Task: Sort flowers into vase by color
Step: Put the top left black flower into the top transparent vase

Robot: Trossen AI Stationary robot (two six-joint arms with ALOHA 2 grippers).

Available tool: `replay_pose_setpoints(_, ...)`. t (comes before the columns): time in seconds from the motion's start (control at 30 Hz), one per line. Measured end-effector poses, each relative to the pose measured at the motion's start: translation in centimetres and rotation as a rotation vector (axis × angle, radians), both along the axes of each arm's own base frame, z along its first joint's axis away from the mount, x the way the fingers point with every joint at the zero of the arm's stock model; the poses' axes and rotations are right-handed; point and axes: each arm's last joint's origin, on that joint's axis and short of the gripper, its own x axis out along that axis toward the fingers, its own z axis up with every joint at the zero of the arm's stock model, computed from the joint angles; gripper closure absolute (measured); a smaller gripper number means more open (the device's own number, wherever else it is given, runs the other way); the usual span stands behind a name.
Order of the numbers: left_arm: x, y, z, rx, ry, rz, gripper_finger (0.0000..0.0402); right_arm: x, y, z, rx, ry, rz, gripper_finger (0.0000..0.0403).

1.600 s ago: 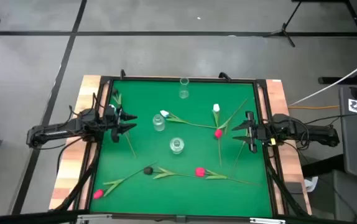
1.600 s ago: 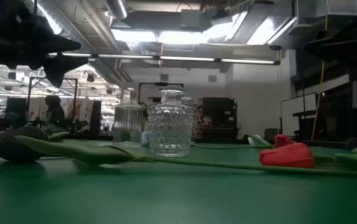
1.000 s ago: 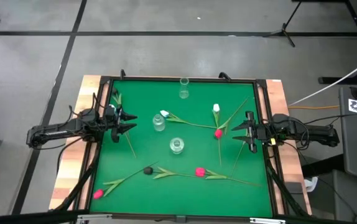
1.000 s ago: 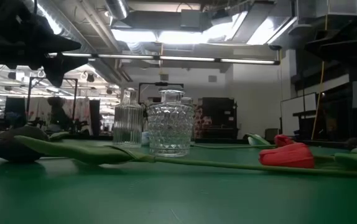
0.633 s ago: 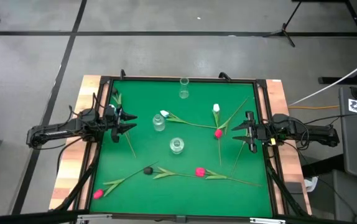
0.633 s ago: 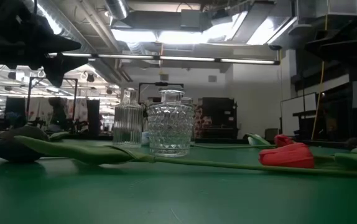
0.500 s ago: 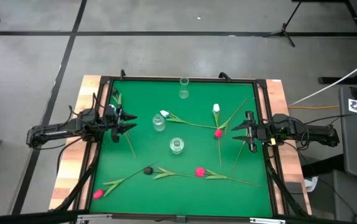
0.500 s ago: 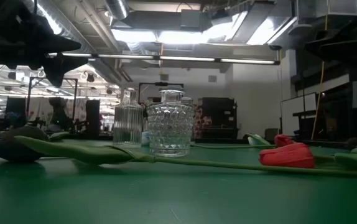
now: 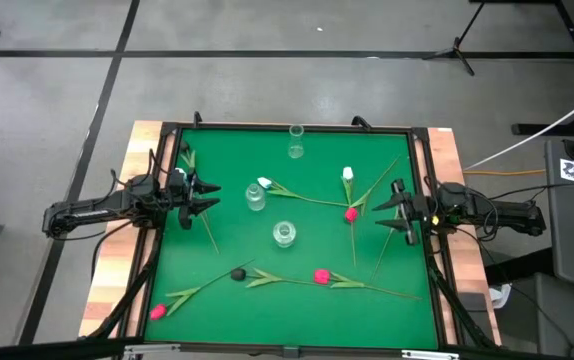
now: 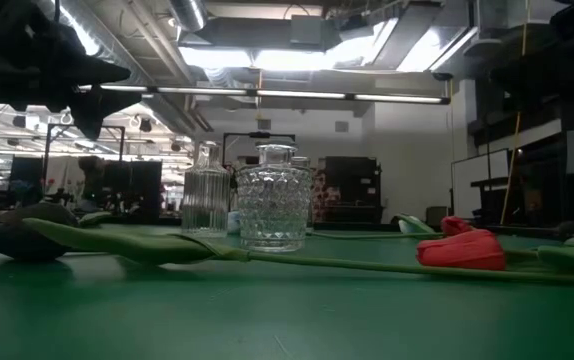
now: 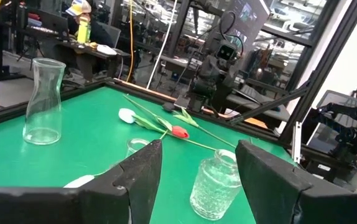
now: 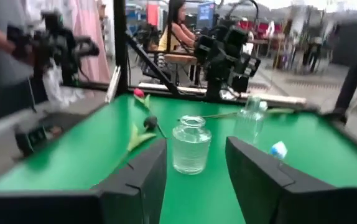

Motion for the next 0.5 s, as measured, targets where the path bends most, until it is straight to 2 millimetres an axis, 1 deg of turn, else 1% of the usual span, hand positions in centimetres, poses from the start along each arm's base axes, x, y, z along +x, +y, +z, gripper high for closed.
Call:
replay_pose_setpoints(0.03,0.0,0.0,0.0,-0.029,-0.009,-0.001,0.0199,0.0,-0.1,0.0,0.015,0.003,-0.030,0.0237)
replay_pose_setpoints(0.1,0.0,0.0,0.3,-0.119,-0.043,-0.004,0.0199,0.1,-0.4,0.0,0.024,0.003,-0.142,0.0237)
replay_pose_setpoints(0.17,0.0,0.1,0.5,-0.178,-0.082,0.024,0.0199,0.1,-0.7,0.0,0.052,0.005,-0.227,0.0237)
replay_pose_setpoints(0.23,-0.1,0.3,0.9,-0.222,-0.140,0.090,0.0199,0.0,-0.8,0.0,0.071,0.004,-0.269,0.0237)
replay_pose_setpoints(0.37,-0.3,0.6,1.3,-0.400,-0.231,0.177,0.0199,0.0,-1.0,0.0,0.068,0.002,-0.360,0.0237)
replay_pose_setpoints(0.5,-0.3,0.7,1.3,-0.458,-0.256,0.221,0.0199,0.0,-1.3,0.0,0.069,-0.005,-0.435,0.0237)
